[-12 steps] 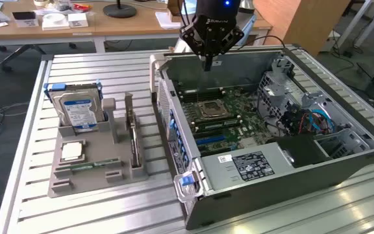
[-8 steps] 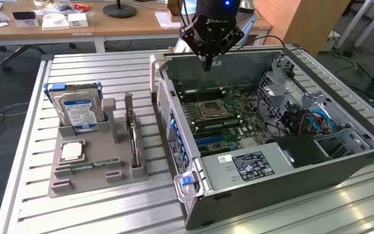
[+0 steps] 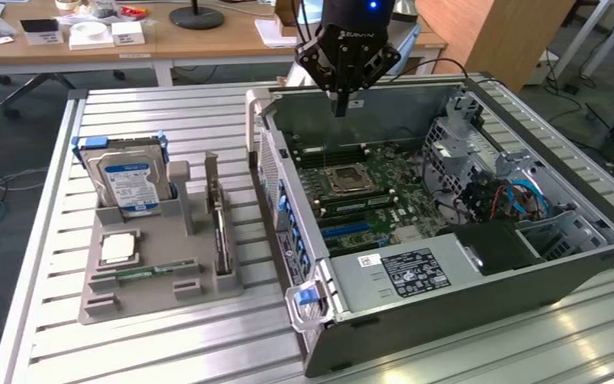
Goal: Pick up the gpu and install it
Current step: 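Reach for the gpu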
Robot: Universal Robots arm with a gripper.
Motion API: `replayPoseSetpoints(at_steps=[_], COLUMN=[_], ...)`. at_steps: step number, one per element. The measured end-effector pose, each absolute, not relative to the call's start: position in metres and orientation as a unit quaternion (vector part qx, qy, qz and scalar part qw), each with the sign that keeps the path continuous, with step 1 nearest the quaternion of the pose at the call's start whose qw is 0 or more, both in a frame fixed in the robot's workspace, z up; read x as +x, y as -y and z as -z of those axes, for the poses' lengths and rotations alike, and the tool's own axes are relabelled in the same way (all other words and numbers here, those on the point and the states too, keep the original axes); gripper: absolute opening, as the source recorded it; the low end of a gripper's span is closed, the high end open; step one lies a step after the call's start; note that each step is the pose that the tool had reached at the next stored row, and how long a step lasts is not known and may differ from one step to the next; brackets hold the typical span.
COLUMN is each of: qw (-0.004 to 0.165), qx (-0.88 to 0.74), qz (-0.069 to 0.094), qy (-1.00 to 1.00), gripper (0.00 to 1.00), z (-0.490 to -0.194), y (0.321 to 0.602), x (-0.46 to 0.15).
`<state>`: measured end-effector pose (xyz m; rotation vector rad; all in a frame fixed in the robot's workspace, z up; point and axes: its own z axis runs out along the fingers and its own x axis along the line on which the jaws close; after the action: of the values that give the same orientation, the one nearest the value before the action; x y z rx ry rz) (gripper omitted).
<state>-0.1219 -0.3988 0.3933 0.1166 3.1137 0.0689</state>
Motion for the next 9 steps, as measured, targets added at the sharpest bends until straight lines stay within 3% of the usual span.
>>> replayPoseSetpoints(at_steps=[9], qw=[0.012], qx=[0.037], qz=[-0.022], qy=[-0.999], gripper=[0.11], z=[-0.3931], y=[0.3988], x=[-0.1286])
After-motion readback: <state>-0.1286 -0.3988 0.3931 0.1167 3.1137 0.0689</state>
